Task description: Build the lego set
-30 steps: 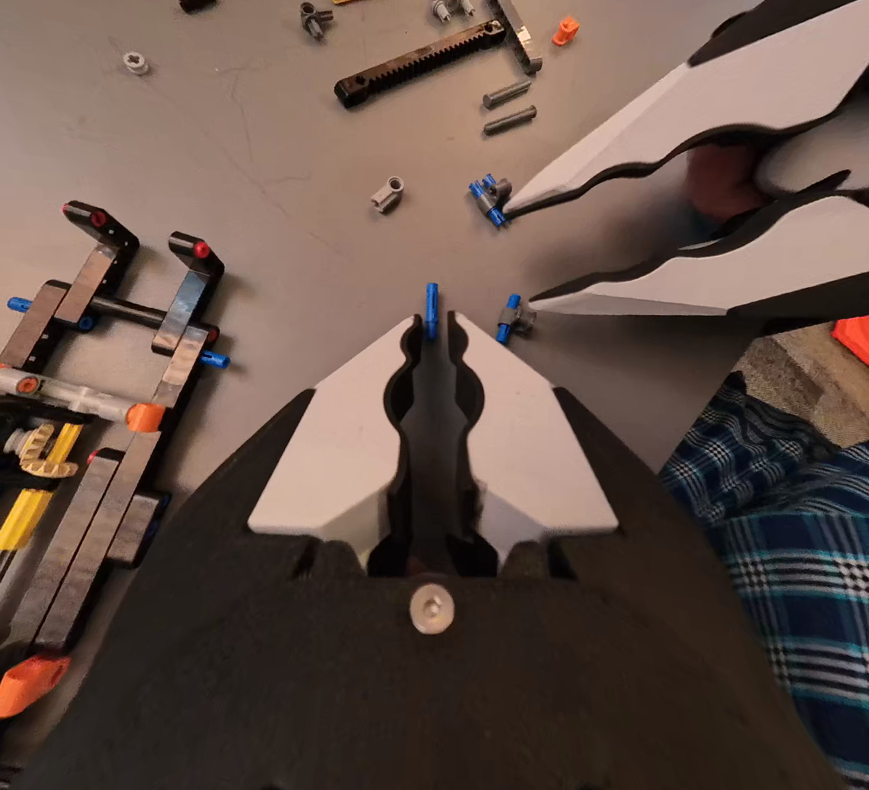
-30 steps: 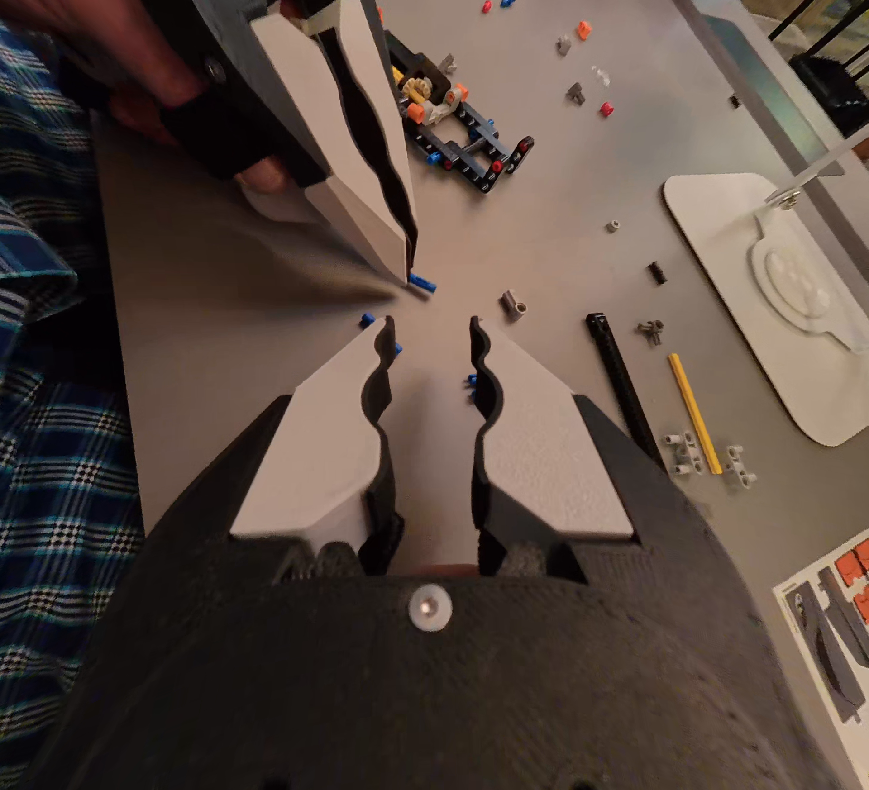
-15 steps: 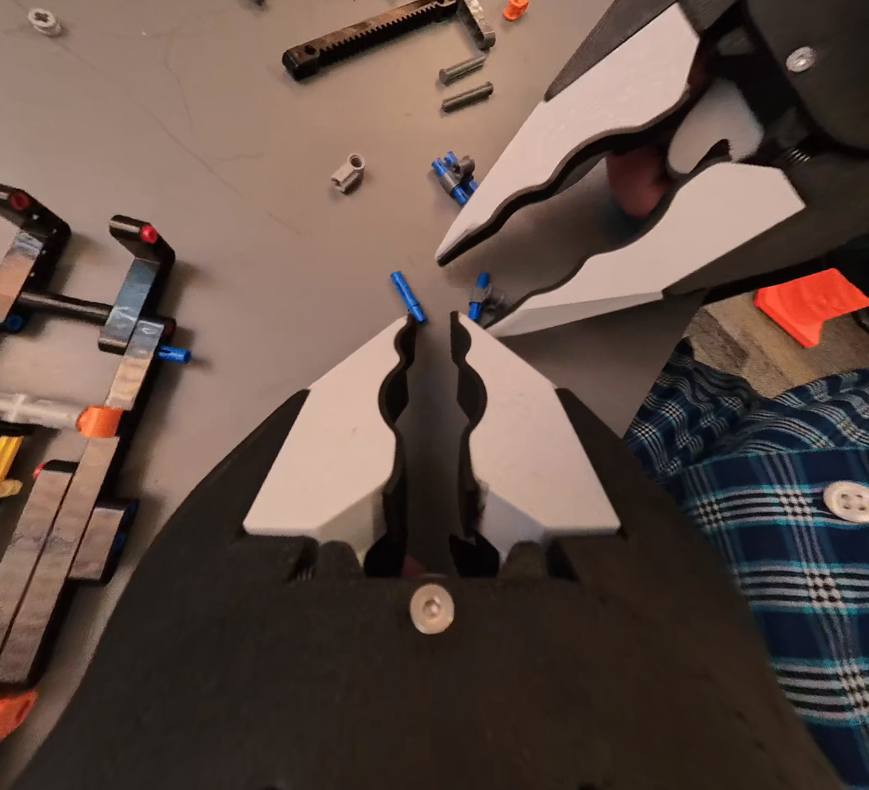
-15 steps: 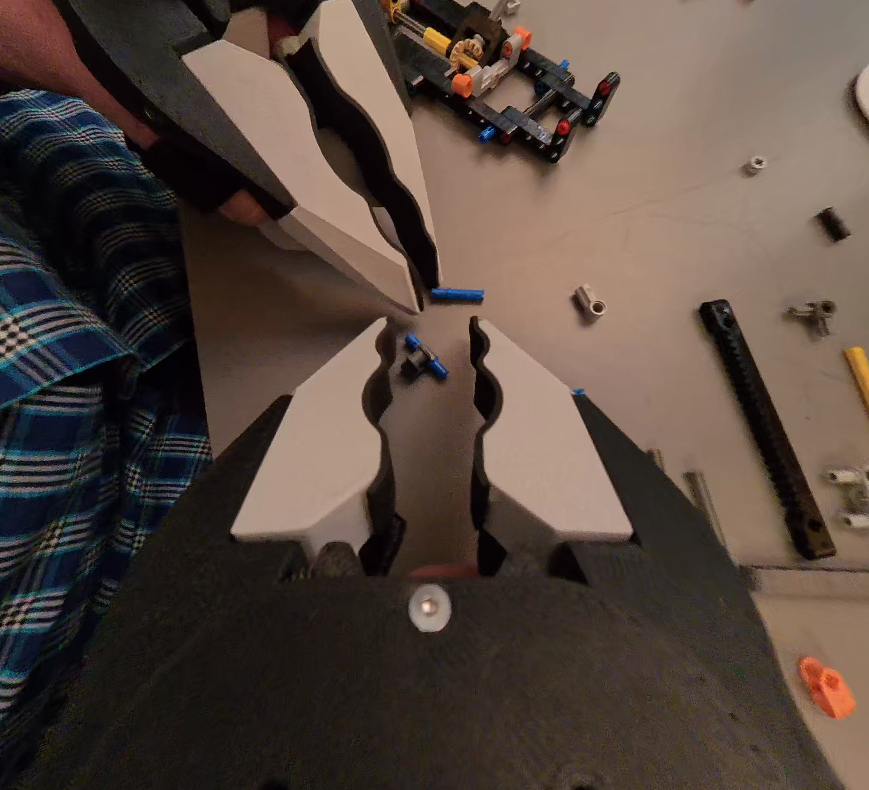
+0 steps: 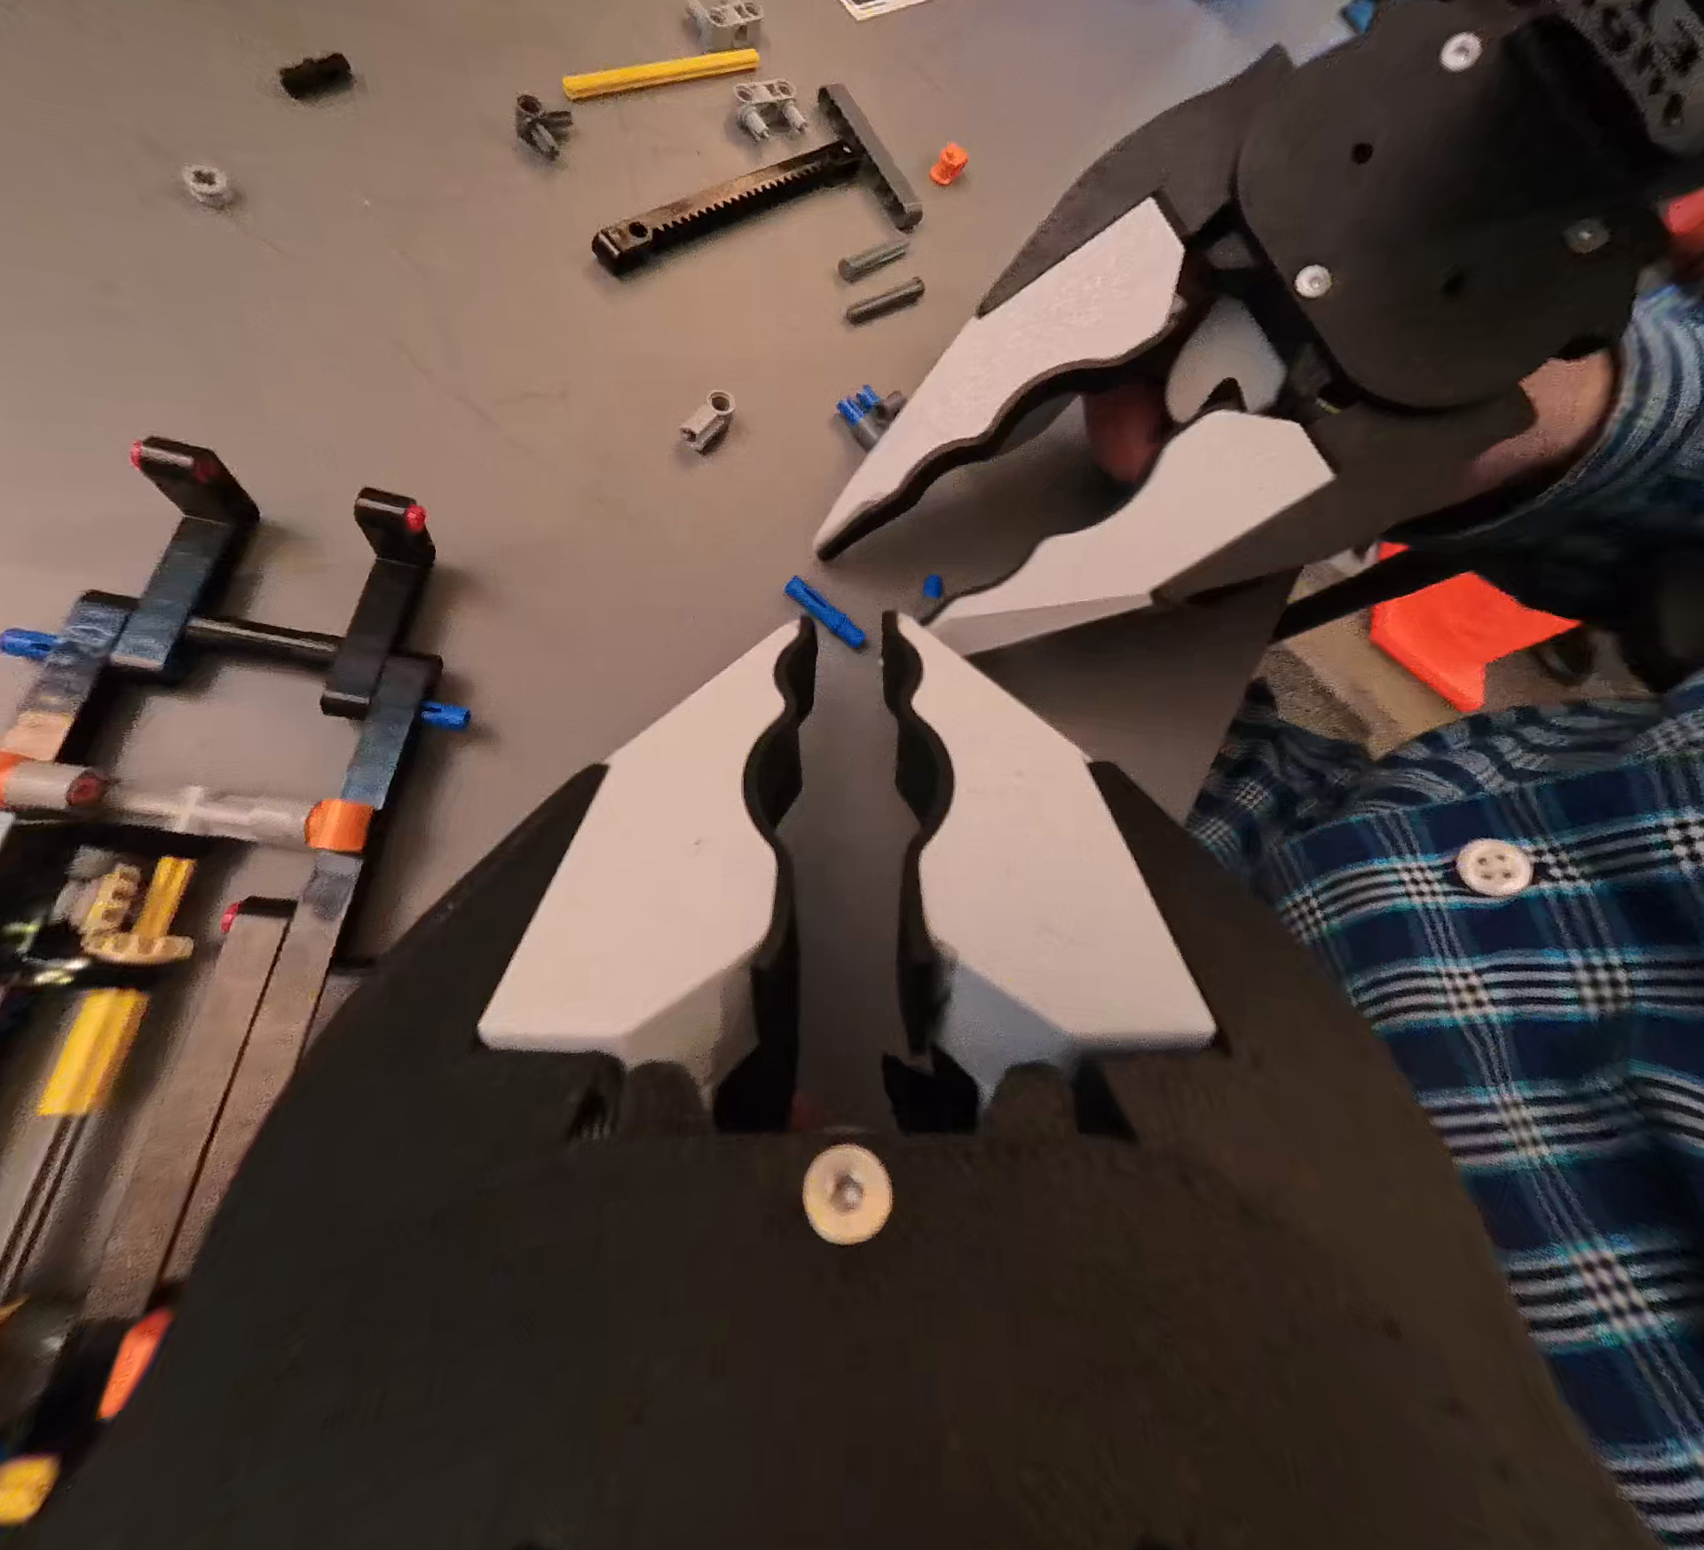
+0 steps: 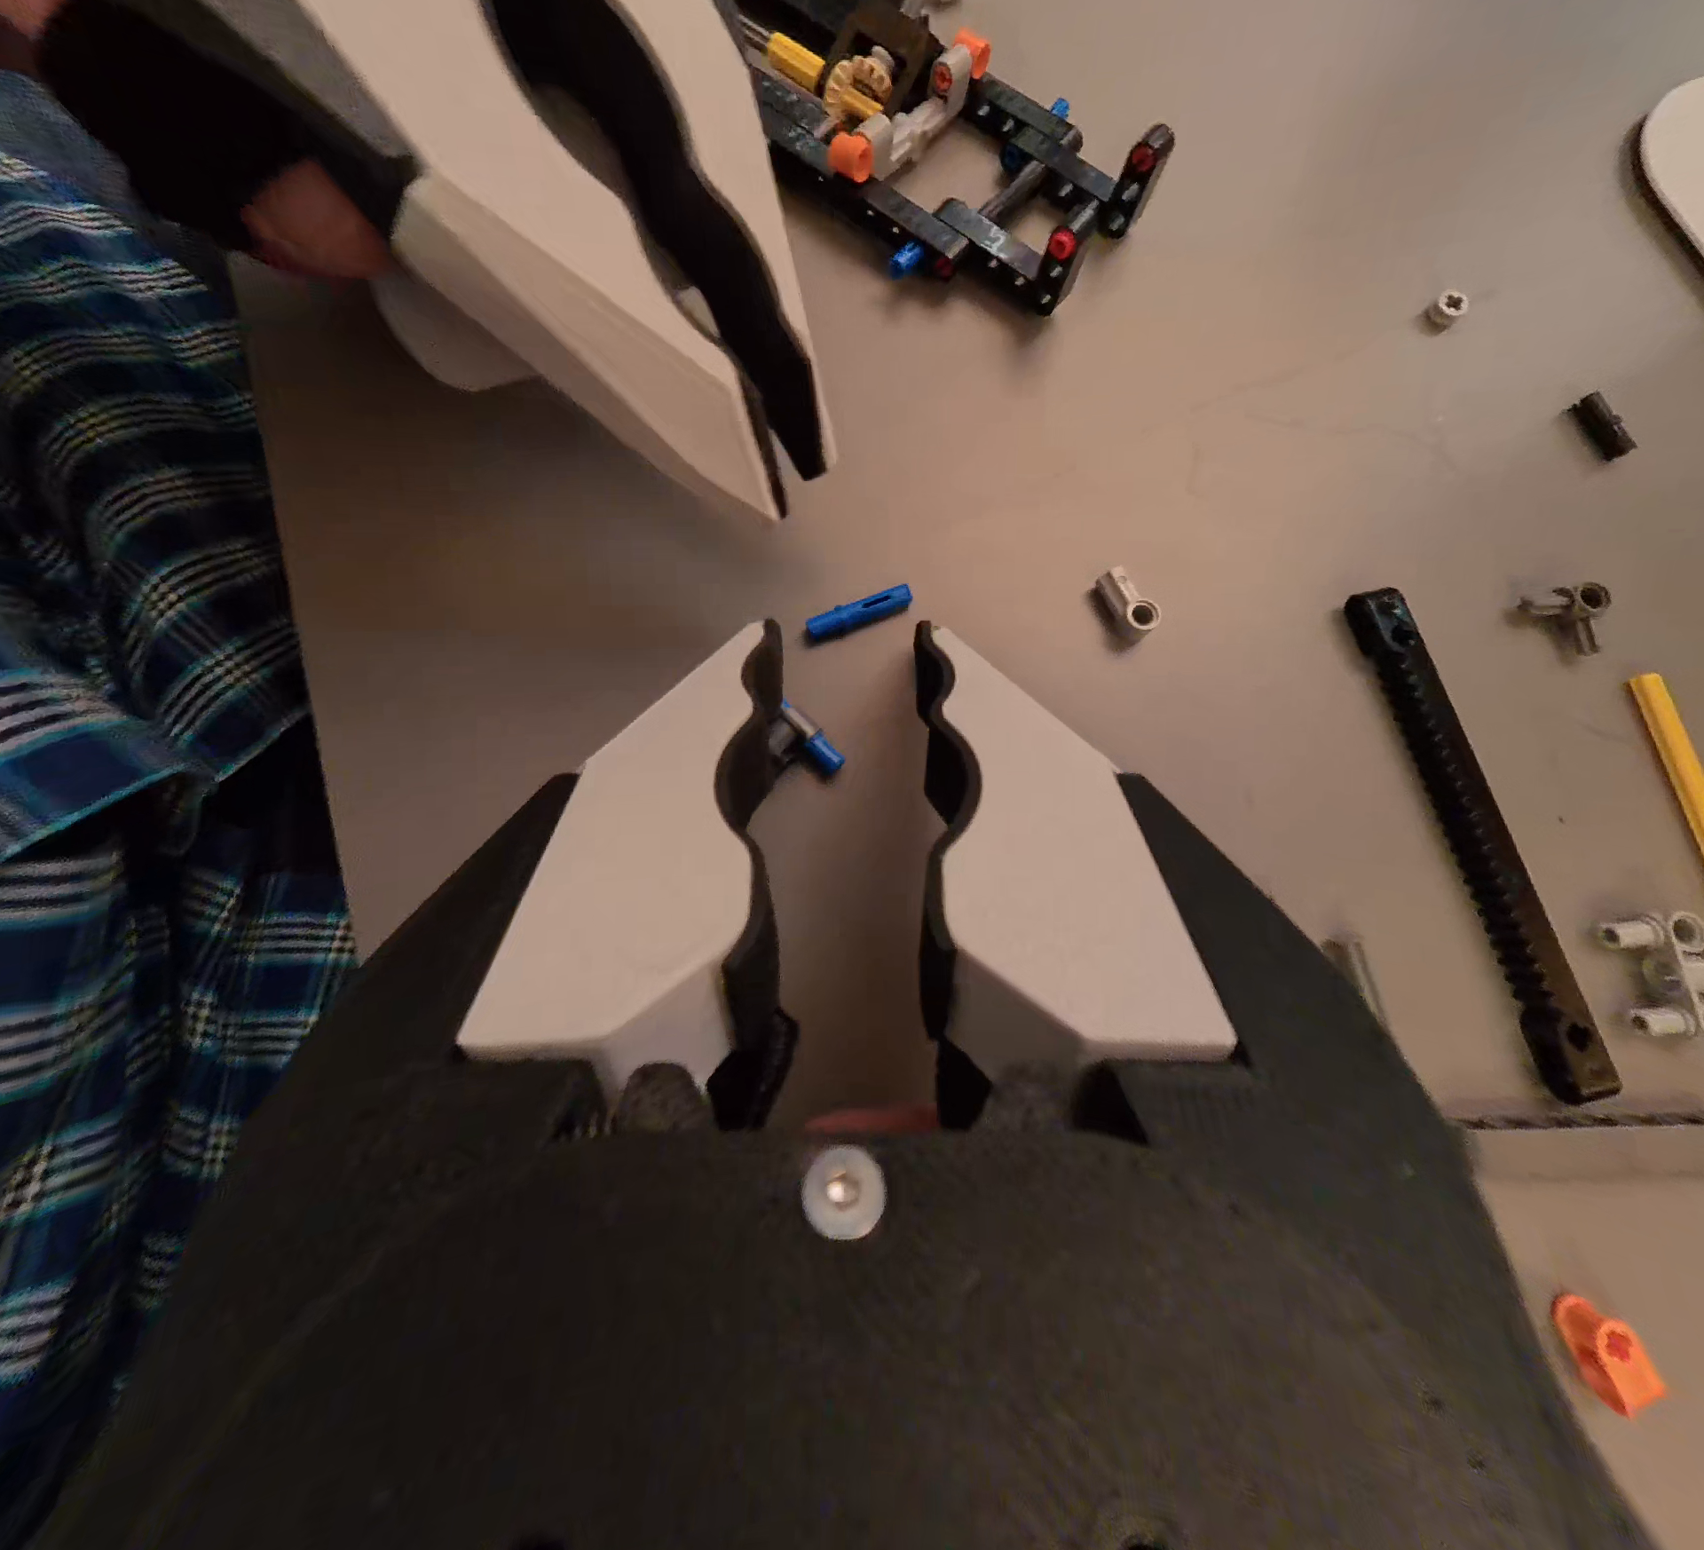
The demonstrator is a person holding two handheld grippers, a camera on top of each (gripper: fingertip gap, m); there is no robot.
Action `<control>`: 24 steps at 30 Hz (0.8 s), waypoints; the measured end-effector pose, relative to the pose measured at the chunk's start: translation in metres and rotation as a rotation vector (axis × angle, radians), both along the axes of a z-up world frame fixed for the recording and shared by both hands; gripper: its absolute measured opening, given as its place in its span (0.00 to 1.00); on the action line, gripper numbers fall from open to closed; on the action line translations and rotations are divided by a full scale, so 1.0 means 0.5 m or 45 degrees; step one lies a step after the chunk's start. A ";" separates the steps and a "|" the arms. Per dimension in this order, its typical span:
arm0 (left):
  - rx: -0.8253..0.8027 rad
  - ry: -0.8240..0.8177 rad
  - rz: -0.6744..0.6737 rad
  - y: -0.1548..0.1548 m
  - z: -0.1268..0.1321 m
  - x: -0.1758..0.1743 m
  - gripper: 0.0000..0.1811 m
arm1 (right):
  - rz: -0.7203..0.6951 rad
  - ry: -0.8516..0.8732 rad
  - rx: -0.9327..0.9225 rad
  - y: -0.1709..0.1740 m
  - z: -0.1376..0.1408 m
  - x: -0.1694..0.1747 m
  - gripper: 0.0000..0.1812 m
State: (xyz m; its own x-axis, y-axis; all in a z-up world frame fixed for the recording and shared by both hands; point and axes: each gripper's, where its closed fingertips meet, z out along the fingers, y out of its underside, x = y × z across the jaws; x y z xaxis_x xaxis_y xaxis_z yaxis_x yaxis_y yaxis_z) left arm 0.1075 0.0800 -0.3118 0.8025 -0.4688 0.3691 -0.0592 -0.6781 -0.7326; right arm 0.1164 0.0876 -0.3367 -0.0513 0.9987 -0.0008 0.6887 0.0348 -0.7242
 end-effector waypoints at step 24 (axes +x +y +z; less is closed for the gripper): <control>0.192 0.274 -0.060 -0.024 -0.001 -0.014 0.11 | 0.027 0.091 0.002 0.027 0.068 0.037 0.01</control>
